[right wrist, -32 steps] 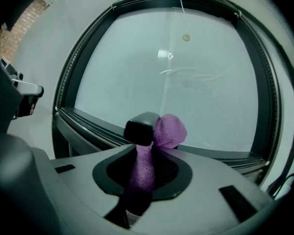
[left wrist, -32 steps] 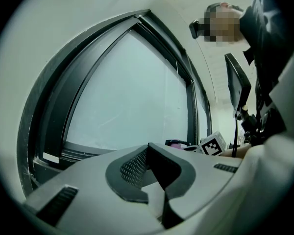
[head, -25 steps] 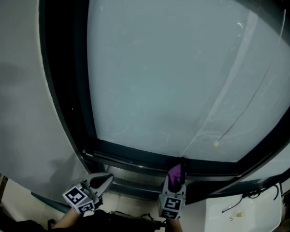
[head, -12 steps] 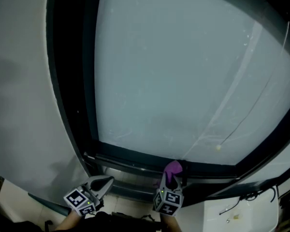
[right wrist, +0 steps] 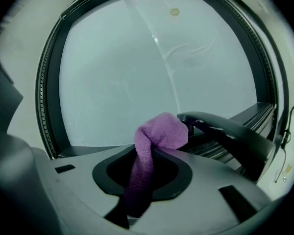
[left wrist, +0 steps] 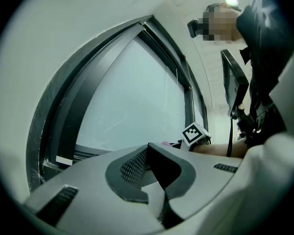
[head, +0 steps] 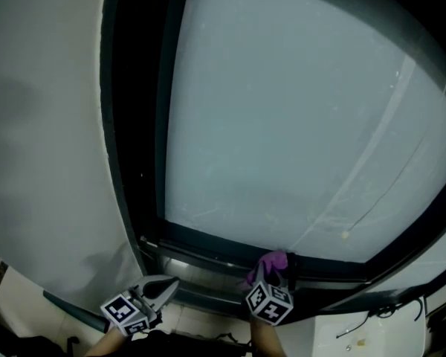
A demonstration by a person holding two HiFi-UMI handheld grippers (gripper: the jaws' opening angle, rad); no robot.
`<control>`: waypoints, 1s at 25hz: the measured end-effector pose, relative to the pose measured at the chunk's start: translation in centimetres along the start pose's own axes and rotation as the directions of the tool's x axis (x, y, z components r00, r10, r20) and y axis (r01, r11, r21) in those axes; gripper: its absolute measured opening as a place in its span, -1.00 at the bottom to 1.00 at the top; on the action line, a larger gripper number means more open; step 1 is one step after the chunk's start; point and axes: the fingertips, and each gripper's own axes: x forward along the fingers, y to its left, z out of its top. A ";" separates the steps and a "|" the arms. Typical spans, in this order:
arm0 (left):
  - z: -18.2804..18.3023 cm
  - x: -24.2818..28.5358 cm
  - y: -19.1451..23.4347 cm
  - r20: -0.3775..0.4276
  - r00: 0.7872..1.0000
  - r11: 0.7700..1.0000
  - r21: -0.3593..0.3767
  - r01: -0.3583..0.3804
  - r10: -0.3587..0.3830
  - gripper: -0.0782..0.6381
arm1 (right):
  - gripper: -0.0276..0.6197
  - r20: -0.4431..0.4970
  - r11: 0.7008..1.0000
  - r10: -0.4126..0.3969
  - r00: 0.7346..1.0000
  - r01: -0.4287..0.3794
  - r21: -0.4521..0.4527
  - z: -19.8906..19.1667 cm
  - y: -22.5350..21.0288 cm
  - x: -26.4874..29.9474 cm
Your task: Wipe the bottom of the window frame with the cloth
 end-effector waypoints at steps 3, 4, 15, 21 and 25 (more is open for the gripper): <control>0.3 -0.8 0.3 0.001 1.000 1.000 0.011 0.001 -0.001 -0.79 | -0.65 -0.039 0.998 0.054 0.998 -0.052 0.039 0.0 1.1 1.0; 0.4 -1.0 0.3 0.003 1.000 1.000 0.015 0.002 -0.002 -0.79 | -0.65 -0.056 0.996 0.069 0.996 -0.066 0.054 0.1 1.3 1.3; 0.3 -3.2 1.5 0.004 0.992 0.992 0.012 -0.123 0.123 -0.79 | -0.65 -0.144 0.988 0.154 0.977 -0.156 0.004 0.1 3.1 2.1; 0.1 -3.9 1.1 -0.002 0.981 0.981 -0.005 -0.194 0.194 -0.79 | -0.65 -0.167 0.975 0.222 0.961 -0.224 0.005 0.2 4.4 2.2; 0.1 -4.5 1.3 0.012 0.971 0.971 -0.013 -0.238 0.238 -0.79 | -0.65 -0.183 0.965 0.258 0.949 -0.261 0.010 -0.1 4.9 2.2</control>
